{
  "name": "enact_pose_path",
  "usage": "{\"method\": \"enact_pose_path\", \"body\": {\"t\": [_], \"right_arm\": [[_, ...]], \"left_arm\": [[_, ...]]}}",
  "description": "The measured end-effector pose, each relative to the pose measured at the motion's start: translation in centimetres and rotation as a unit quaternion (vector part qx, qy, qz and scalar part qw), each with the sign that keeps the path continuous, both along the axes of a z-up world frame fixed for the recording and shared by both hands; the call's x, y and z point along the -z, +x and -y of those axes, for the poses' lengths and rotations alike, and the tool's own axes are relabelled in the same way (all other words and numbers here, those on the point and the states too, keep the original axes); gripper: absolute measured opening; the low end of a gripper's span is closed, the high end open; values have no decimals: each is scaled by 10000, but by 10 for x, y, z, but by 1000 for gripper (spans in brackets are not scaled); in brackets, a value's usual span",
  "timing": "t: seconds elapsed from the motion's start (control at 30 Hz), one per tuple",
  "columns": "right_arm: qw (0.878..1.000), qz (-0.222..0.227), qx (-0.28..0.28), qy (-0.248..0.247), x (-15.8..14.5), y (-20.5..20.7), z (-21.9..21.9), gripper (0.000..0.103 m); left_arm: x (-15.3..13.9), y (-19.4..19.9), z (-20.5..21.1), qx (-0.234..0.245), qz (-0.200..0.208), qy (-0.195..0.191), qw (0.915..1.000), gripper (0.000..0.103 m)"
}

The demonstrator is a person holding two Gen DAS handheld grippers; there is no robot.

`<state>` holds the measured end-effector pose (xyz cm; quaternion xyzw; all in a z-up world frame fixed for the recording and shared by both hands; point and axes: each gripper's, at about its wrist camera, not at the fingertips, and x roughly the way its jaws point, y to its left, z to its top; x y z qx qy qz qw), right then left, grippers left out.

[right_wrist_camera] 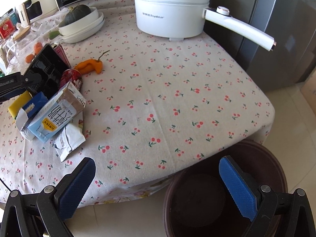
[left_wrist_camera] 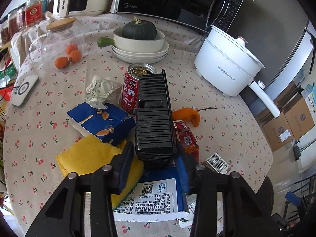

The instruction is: Collect trash

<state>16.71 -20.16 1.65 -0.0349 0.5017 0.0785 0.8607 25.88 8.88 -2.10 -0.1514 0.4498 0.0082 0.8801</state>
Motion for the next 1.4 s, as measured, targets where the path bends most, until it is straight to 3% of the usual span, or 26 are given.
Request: {"method": "enact_pose_path", "body": {"t": [0.23, 0.73, 1.13, 1.4], "right_arm": [[10000, 63, -30, -43, -1, -4, -3, 103], [9997, 231, 34, -102, -5, -6, -20, 103], [9995, 270, -152, 99, -3, -1, -65, 103], [9962, 128, -664, 542, 2, 4, -124, 103]], "left_arm": [[-13, -13, -8, -261, 349, 63, 9990, 34], [-60, -74, -45, -571, 1044, -298, 9925, 33], [-75, -140, -91, -705, 1239, -503, 9885, 33], [-65, -173, -124, -743, 1024, -386, 9912, 33]]}}
